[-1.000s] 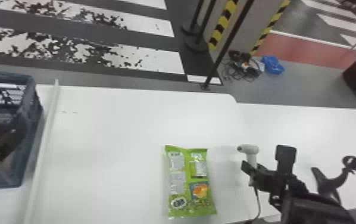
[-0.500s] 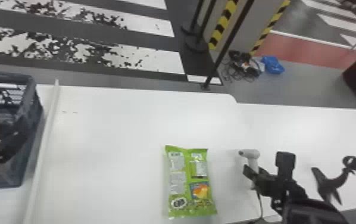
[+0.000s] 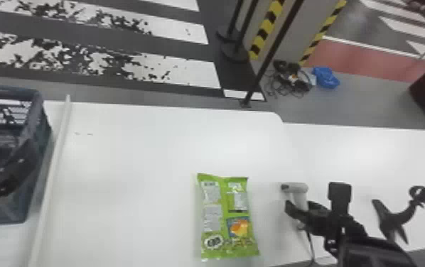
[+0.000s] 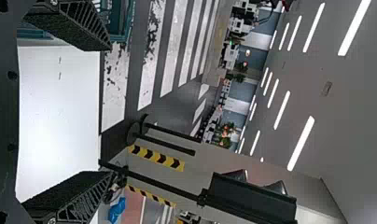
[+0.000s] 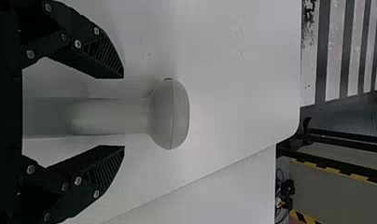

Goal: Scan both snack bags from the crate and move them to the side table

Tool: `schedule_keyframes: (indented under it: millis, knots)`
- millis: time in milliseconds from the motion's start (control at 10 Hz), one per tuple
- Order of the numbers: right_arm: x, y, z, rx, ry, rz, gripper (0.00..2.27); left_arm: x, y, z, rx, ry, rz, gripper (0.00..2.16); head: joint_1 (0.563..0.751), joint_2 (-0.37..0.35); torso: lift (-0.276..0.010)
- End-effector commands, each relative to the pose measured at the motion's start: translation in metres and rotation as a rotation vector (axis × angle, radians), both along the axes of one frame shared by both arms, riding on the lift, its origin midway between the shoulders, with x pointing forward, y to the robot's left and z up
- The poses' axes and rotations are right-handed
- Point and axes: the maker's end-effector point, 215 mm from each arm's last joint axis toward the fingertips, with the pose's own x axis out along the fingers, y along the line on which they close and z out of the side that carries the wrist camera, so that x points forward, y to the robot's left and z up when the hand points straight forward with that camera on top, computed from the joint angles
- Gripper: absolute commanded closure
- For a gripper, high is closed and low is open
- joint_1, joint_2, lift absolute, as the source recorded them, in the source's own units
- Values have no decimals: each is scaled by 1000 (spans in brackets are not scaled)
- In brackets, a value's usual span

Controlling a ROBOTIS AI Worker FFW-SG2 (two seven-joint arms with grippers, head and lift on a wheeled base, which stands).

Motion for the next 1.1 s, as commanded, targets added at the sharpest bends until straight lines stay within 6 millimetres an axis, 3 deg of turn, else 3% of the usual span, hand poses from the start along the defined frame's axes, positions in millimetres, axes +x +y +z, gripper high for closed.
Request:
schedule_keyframes:
  millis: [0,200,500,900,1000]
  knots:
    - [0,-1,14,-1,-33,-5,120,0,0,0,-1,0,2,36,695,-350,-29]
    - [-6,41,49,80,-76,48,120,1,1,-2,7,1,4,36,695,-350,-29]
    - [-25,119,59,432,97,119,157,1,4,0,11,-2,5,36,695,-350,-29]
    - [-2,148,87,726,142,282,181,1,8,-2,23,2,8,36,695,-269,-29]
    - [-10,149,76,742,204,321,181,4,5,-3,19,0,3,36,695,-248,-29]
